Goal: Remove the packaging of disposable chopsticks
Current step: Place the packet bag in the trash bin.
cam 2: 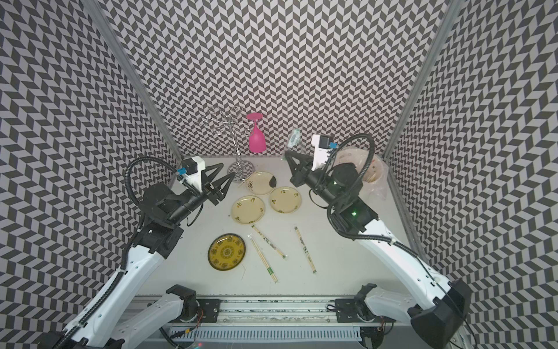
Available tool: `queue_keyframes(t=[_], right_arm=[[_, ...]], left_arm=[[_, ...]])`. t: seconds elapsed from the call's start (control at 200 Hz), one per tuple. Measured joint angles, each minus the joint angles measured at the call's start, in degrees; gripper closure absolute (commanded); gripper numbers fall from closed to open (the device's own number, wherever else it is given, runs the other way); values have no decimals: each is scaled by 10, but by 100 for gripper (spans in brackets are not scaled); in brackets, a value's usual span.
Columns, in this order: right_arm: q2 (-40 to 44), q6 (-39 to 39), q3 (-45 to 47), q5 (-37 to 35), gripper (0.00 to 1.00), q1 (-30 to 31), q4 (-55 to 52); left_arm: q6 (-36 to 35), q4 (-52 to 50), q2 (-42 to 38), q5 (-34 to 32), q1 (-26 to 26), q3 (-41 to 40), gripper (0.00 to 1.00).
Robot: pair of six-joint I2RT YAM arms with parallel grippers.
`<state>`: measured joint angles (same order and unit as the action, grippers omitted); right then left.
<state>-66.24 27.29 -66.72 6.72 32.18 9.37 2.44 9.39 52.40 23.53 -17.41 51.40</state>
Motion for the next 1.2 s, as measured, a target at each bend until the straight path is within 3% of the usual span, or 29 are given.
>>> queue_keyframes(t=[0.24, 0.446, 0.661, 0.811, 0.931, 1.142, 1.202], right_arm=[[13, -13, 29, -37, 100, -149, -68], [-18, 9, 49, -3, 100, -254, -93], [-42, 50, 78, 34, 100, -321, -95], [-48, 68, 78, 45, 74, -333, -96], [-47, 74, 77, 46, 66, -335, -95], [-27, 78, 70, 40, 64, -335, -107], [-18, 81, 69, 40, 52, -335, -107]], left_arm=[[0, 0, 0, -2, 0, -1, 41], [0, 0, 0, -4, 0, -1, 41], [0, 0, 0, -9, -1, -1, 41], [-2, 0, 0, -13, -2, -1, 41], [-3, 0, -2, -14, -2, -1, 41], [-5, 0, -7, -14, -2, -1, 41], [-5, 0, -8, -14, -2, -1, 41]])
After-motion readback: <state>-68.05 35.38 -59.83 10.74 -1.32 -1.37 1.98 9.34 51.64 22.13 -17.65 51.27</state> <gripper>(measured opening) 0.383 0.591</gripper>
